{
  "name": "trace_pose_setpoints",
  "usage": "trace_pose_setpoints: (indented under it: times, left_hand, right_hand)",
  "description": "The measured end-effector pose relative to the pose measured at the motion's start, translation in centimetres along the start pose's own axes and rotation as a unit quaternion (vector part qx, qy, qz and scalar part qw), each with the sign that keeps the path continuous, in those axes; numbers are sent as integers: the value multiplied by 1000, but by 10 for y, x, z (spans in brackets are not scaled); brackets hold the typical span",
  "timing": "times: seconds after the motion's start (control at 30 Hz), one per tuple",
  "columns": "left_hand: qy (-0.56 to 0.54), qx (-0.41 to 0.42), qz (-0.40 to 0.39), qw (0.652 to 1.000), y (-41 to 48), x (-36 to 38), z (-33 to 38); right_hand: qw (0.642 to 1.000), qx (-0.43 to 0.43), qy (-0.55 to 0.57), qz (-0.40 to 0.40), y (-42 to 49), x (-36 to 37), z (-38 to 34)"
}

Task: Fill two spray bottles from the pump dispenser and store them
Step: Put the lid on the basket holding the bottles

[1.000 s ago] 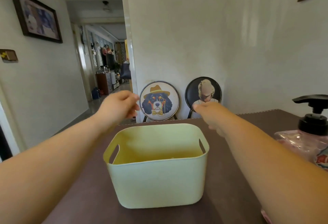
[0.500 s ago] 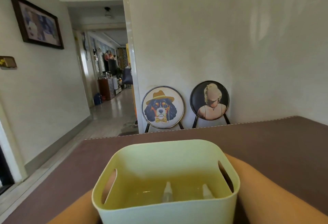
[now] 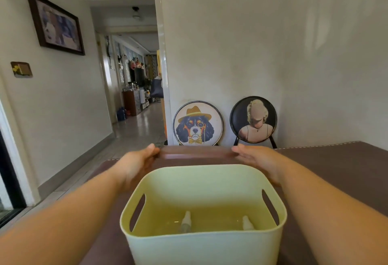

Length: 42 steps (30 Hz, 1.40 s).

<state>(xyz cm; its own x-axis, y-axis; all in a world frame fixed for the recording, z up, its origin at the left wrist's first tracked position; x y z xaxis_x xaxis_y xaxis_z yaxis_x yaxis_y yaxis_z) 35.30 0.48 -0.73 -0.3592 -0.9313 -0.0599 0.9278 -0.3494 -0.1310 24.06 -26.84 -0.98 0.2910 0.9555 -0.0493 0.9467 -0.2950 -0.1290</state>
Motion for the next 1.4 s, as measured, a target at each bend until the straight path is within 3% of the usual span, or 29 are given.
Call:
trace_pose_setpoints:
  times: [0.13,0.27,0.43,0.9,1.4]
  left_hand:
    - [19,101,39,994,-25,-13,43]
    - [36,123,42,991,-62,-19,44]
    - [40,94,32,994,-114,-20,20]
    - [34,85,43,995,-193,-13,-15]
    - [43,99,86,990,-205,-6,-20]
  right_hand:
    - [998,-65,22,17,-18,0,-40]
    - [996,-70,-27,39,-53,3,-55]
    - [989,-46,-136,40,-107,11,-44]
    - [947,-135,-276,90,-200,25,-10]
    - [935,-122,-300,142,-210,35,-14]
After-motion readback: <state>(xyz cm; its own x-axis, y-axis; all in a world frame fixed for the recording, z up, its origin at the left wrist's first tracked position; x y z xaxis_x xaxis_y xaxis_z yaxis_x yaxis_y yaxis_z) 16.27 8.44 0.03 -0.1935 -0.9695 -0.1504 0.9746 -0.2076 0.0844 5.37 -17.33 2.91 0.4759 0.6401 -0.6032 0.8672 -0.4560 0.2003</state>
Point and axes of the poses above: each hand's wrist, its own y-axis towards the middle knuckle, its own x-axis out of the palm, z = x × y, the point moved 5 cm from there along y, towards the middle knuckle, and after that the axes turned 3 degrees about z, right-handed, at the moved point
